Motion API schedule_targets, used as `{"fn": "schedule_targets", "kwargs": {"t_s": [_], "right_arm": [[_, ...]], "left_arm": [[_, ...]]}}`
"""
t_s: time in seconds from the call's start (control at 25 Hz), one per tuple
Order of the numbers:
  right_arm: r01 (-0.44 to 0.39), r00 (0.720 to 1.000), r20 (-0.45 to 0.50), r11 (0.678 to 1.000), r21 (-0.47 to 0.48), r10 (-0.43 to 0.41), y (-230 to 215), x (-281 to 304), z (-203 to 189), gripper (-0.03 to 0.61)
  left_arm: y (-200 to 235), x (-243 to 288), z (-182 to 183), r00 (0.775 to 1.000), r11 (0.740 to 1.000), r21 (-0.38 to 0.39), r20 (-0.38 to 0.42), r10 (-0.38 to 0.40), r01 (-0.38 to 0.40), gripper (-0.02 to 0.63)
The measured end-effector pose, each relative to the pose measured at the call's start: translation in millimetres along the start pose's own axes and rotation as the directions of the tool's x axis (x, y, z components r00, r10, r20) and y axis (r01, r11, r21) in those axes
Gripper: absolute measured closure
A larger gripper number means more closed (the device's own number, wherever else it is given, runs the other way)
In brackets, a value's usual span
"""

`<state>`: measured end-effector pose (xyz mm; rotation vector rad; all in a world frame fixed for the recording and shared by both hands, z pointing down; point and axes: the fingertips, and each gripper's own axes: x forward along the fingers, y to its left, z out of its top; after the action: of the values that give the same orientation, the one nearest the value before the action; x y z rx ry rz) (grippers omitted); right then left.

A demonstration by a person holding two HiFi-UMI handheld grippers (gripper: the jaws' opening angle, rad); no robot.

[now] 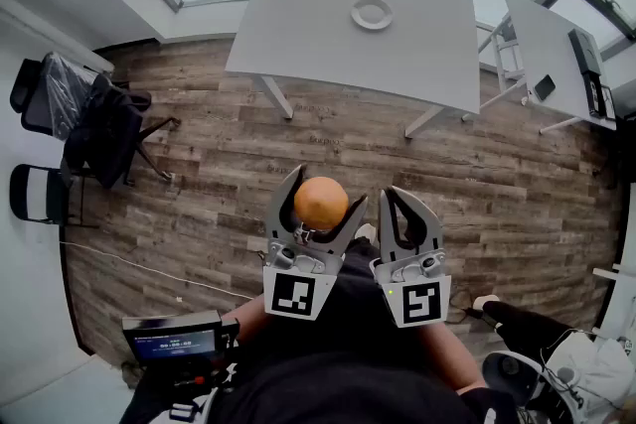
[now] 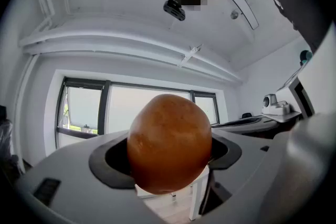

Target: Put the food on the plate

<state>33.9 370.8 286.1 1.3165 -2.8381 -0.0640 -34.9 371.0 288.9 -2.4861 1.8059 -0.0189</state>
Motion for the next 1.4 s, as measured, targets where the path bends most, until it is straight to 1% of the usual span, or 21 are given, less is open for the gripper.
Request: {"fn": "schedule_targets", "kwargs": {"t_s": [0.12,0.24,0.44,0.6,0.68,0.76,0.84,1.0,1.2,1.32,1.4], "right_arm": [[-0.004,1.0,0.004,1.0,-0.002,0.004,-1,1,0,0.571],[0.01,1.0,0.005,1.0,0.002,-0.01,-5,1,0,0.571],[0.021,1.0,0.013,0.999,0.025,-0.022,-16,-5,0,0.571],[0.024,0.999,0.032,0.999,0.026,-0.025,-28,-25,0,0.571],[0.042,0.998,0.037,0.999,0.024,-0.043,-36,-34,1,0.571],[0.069,0.997,0.045,0.997,0.02,-0.07,-43,-36,2,0.571],[0.077,0.996,0.043,0.997,0.019,-0.078,-52,-47,-2,0.571],[0.068,0.997,0.042,0.997,0.047,-0.07,-66,-69,-10,0.571],[0.087,0.993,0.074,0.994,0.062,-0.092,-84,-87,-10,0.571],[0.108,0.992,0.055,0.988,0.113,-0.115,-95,-96,-19,0.571],[0.114,0.991,0.051,0.985,0.131,-0.122,-99,-100,-23,0.571]], "left_arm": [[4,1,-1,1.0,1.0,-0.011,-0.007,0.009,-0.009,0.241],[14,0,-6,0.999,0.998,-0.04,-0.022,0.041,-0.042,0.241],[24,-2,-7,0.996,0.995,-0.044,-0.027,0.09,-0.091,0.241],[7,-9,-6,0.993,0.992,-0.039,-0.025,0.119,-0.12,0.241],[0,-11,-6,0.992,0.991,-0.038,-0.022,0.126,-0.126,0.241],[2,-11,-6,0.991,0.991,-0.015,-0.023,0.133,-0.134,0.241],[-4,-12,-7,0.99,0.99,0.004,-0.021,0.143,-0.143,0.241],[-24,-11,-7,0.988,0.988,0.008,-0.025,0.151,-0.151,0.241],[-38,-6,-8,0.986,0.987,0.01,-0.033,0.162,-0.162,0.241],[-48,-2,-9,0.988,0.988,0.005,-0.036,0.153,-0.153,0.241],[-53,0,-10,0.988,0.989,0.004,-0.042,0.146,-0.146,0.241]]}}
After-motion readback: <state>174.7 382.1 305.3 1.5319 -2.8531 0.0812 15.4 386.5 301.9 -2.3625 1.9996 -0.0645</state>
